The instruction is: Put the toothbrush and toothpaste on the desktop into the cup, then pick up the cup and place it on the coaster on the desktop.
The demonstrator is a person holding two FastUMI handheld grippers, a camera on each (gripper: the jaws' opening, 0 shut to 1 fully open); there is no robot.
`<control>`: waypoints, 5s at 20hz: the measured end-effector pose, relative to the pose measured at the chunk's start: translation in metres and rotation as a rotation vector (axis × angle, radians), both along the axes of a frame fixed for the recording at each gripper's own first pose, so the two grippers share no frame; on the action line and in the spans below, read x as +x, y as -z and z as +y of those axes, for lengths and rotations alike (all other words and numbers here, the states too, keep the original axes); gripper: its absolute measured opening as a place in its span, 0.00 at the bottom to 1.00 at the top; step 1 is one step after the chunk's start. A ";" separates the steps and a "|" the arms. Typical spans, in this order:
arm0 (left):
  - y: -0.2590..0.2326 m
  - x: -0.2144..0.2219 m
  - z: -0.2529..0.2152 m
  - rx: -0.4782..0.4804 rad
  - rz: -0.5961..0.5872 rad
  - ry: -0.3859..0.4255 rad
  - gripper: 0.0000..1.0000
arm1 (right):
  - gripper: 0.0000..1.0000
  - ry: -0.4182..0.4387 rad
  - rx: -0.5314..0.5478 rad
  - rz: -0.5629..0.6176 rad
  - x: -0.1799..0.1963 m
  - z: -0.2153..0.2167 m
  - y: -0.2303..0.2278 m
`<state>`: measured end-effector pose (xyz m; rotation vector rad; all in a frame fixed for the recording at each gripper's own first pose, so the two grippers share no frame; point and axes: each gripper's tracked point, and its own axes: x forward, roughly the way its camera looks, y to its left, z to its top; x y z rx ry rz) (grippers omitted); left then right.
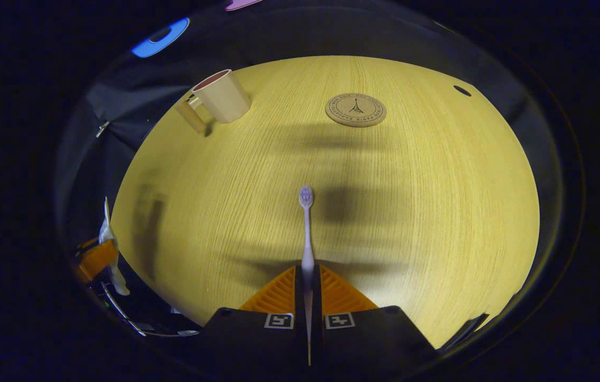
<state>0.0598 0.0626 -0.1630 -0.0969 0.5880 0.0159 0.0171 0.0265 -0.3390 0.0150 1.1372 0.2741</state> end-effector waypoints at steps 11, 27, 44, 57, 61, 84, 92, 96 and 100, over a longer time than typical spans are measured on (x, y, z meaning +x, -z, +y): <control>-0.113 0.083 -0.001 -0.083 -0.249 -0.061 0.22 | 0.07 -0.034 0.146 -0.203 0.038 -0.029 -0.073; -0.219 0.271 -0.023 -0.201 -0.601 -0.057 0.22 | 0.06 -0.007 0.205 -0.308 0.091 -0.046 -0.096; -0.132 0.340 -0.021 -0.050 -0.606 -0.048 0.27 | 0.06 0.017 0.230 -0.326 0.117 -0.043 -0.088; -0.129 0.230 -0.004 0.028 -0.569 -0.094 0.98 | 0.06 -0.059 0.297 -0.445 0.151 -0.003 -0.130; -0.104 0.162 -0.004 -0.002 -0.509 -0.126 0.97 | 0.06 -0.092 0.352 -0.515 0.183 0.034 -0.154; -0.037 0.101 0.008 -0.144 -0.400 -0.169 0.98 | 0.06 -0.268 0.507 -0.889 0.282 0.221 -0.197; -0.031 0.117 0.024 -0.178 -0.390 -0.176 0.98 | 0.08 -0.292 0.418 -0.924 0.300 0.227 -0.159; -0.026 0.119 0.024 -0.176 -0.378 -0.169 0.98 | 0.11 -0.345 0.381 -0.957 0.294 0.226 -0.148; -0.021 0.119 0.020 -0.166 -0.359 -0.157 0.98 | 0.23 -0.339 0.346 -0.971 0.278 0.209 -0.138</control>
